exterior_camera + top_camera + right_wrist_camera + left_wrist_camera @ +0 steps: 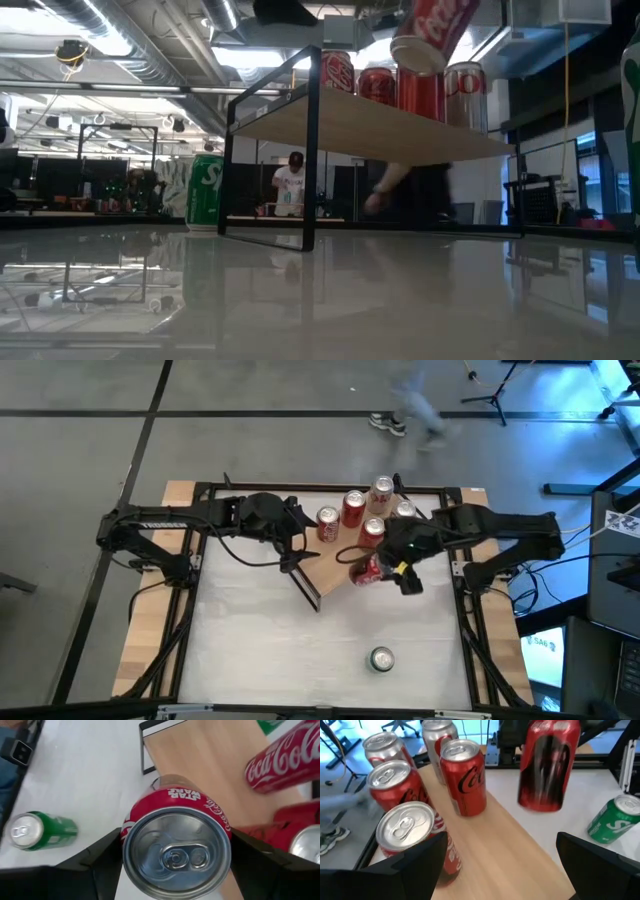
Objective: Place canned beverage on shelf
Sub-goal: Put the red and white soda can on the shelf aligned with the other red and white soda can
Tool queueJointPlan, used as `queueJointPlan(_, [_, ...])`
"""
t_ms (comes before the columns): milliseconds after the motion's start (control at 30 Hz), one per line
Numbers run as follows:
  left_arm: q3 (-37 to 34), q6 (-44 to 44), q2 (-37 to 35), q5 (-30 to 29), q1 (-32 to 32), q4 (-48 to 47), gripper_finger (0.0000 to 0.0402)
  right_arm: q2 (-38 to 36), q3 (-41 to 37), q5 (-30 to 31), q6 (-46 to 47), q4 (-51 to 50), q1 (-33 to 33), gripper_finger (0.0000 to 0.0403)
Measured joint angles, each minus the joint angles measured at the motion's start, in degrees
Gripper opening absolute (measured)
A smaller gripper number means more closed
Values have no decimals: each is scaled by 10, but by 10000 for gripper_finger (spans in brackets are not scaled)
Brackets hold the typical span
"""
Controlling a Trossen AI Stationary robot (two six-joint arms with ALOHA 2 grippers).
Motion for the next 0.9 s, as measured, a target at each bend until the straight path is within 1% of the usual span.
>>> queueJointPlan(200, [0,0,14,0,-21,18,361,25,25,-1,-56,2,-23,296])
queueJointPlan(367, [0,-4,38,-3,-33,24,361,40,39,0,-76,0,-48,296])
queueJointPlan(600, [0,-16,74,-6,-34,53,361,62,46,0,-94,1,-81,296])
queueJointPlan(900, [0,-31,103,-63,-34,61,361,87,46,0,-105,3,-97,296])
